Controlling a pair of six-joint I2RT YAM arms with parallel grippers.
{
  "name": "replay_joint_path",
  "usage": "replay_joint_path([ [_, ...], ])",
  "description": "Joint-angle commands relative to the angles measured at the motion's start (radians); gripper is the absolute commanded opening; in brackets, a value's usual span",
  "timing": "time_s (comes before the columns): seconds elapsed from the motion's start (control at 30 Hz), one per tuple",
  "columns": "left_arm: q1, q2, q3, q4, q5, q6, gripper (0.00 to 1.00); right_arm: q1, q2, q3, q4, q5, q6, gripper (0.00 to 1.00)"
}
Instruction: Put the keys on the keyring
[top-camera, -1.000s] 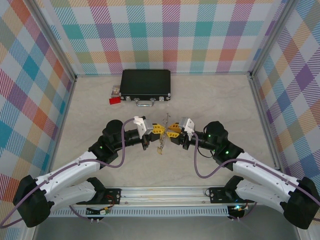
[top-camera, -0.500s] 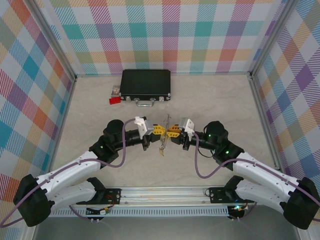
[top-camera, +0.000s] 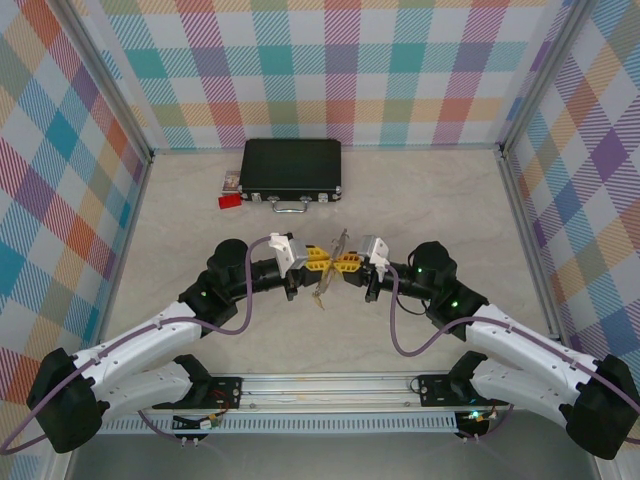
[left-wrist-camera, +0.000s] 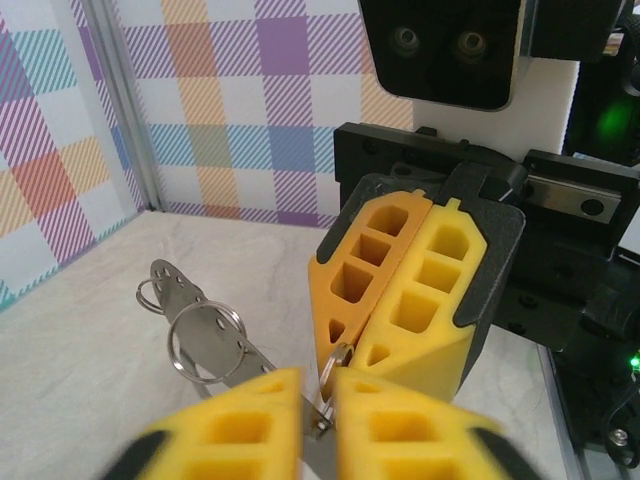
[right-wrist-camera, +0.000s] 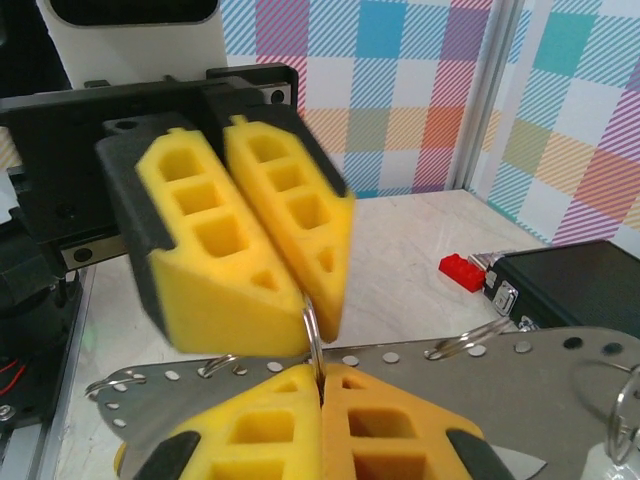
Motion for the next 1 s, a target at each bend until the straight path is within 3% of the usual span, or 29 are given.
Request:
replay_joint_path([
  [0.0, -0.012, -0.030, 0.004, -0.013, -0.030, 0.005, 0.25, 0.002, -0.005, 0.010, 0.021, 0.013, -0.033, 0.00],
  [0.17, -0.011, -0.067, 0.050, -0.178, -0.077, 0.053, 0.29, 0.002, 0.005, 0.007, -0.004, 0.034, -0.061, 0.00],
  [0.63, -0.011, -0.039, 0.212, -0.713, -0.145, 0.351, 0.24, 0.011, 0.120, 0.032, -0.094, 0.055, -0.152, 0.00],
  [0.97, -0.022, 0.001, 0.215, -0.733, -0.202, 0.482, 0.22, 0.054, 0.135, 0.030, -0.083, 0.096, -0.192, 0.00],
])
